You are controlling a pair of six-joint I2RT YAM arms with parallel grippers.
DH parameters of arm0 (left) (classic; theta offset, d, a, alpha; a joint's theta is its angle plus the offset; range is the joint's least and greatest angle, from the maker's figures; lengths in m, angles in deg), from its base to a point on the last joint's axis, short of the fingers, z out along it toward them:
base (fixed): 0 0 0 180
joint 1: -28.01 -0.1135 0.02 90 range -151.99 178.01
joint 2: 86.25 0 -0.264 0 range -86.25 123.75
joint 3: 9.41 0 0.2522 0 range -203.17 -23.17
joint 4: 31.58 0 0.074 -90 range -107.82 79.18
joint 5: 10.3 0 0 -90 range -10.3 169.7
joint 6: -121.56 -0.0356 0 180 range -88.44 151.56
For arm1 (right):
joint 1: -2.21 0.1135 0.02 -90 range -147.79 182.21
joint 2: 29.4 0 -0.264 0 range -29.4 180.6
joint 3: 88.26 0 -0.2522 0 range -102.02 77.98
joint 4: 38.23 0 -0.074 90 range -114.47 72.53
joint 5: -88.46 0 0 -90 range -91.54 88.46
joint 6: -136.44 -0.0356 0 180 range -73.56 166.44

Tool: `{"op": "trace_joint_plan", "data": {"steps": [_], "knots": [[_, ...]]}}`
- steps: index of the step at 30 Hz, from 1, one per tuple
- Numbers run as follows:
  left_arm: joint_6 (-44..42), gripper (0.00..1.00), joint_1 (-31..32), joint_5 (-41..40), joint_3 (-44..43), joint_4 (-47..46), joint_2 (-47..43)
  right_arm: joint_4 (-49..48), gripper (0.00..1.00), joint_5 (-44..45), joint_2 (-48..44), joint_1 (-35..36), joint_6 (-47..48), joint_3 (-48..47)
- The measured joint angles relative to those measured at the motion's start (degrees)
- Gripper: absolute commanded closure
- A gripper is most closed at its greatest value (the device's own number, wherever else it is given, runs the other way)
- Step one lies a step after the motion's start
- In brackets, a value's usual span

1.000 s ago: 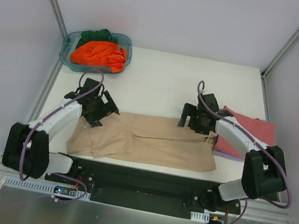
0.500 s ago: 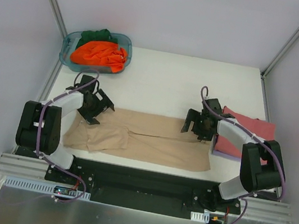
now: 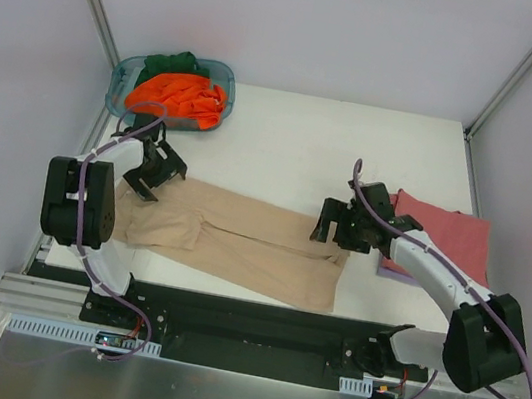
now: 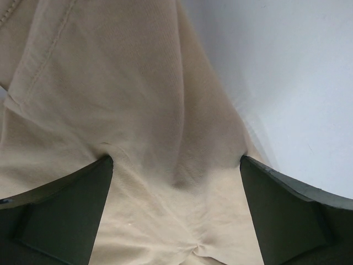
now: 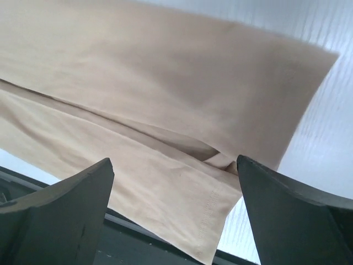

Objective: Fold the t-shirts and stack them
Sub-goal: Rotate the tshirt 90 degrees

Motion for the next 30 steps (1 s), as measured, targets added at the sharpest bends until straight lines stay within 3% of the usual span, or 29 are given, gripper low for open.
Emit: {"op": "trace_joint_plan", "data": {"steps": [4,10,15,20,24,30], "knots": [[-0.8,0.01,0.0,0.0,-1.3,0.7,1.2,-0.2,0.04,1.1,-0.9,0.0,1.6,-3.1],[-1.2,0.01,0.0,-0.1,-3.1,1.8,2.6,-3.1,0.04,-0.4,9.5,0.0,3.2,-8.2],[-1.3,0.01,0.0,-0.2,-3.1,1.8,2.7,-3.4,0.04,2.6,15.0,-0.3,2.8,-6.4],[-1.2,0.01,0.7,0.0,-3.8,2.0,3.1,-7.7,0.04,2.4,11.4,-0.3,1.8,-1.4],[-1.3,0.01,6.8,-1.7,-7.8,2.0,6.3,-8.5,0.04,1.9,5.3,0.9,1.0,4.3],[-0.9,0.01,22.2,-1.2,-19.4,0.8,15.1,-6.1,0.04,1.8,-3.4,2.7,-2.0,10.8]]}}
